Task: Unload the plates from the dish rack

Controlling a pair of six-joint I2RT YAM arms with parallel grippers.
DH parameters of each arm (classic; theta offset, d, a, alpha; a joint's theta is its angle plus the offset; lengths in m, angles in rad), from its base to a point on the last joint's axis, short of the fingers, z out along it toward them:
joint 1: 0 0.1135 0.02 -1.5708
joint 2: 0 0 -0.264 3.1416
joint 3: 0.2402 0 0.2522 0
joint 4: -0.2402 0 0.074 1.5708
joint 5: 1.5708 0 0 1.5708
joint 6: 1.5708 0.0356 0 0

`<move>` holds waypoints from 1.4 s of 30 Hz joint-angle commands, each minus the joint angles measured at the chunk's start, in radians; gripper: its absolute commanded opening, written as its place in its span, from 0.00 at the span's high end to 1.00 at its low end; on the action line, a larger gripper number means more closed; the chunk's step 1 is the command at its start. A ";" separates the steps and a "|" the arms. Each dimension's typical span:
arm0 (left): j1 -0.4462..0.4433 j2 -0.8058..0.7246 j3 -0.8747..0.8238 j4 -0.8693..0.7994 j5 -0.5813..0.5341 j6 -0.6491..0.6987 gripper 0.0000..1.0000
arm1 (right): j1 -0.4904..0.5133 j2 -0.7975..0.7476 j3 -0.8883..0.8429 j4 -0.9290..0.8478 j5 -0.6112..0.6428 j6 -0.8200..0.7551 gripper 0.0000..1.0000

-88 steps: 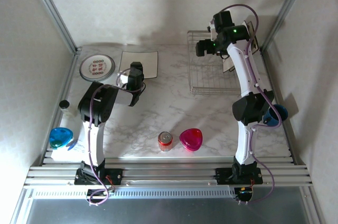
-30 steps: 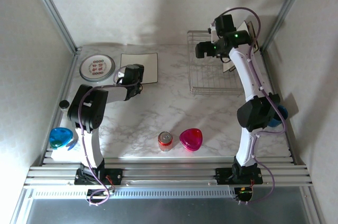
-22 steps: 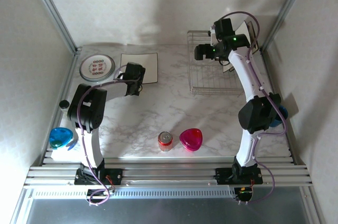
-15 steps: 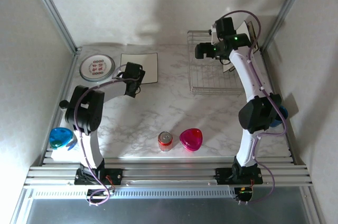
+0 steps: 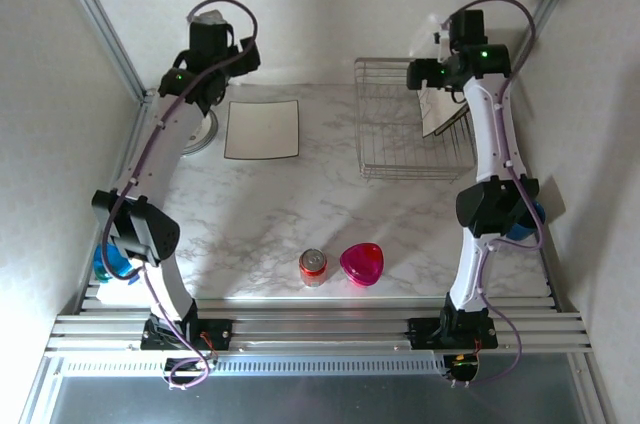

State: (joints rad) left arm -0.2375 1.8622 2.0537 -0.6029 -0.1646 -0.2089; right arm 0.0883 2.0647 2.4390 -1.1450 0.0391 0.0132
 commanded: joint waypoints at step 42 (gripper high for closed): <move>0.053 0.080 -0.165 -0.203 0.196 0.189 0.00 | -0.127 0.377 0.270 0.164 0.104 -0.094 0.29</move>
State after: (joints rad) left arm -0.1879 1.9629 1.8828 -0.7826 0.0315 -0.0185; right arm -0.0345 2.4199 2.6709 -1.0016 0.1574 -0.0860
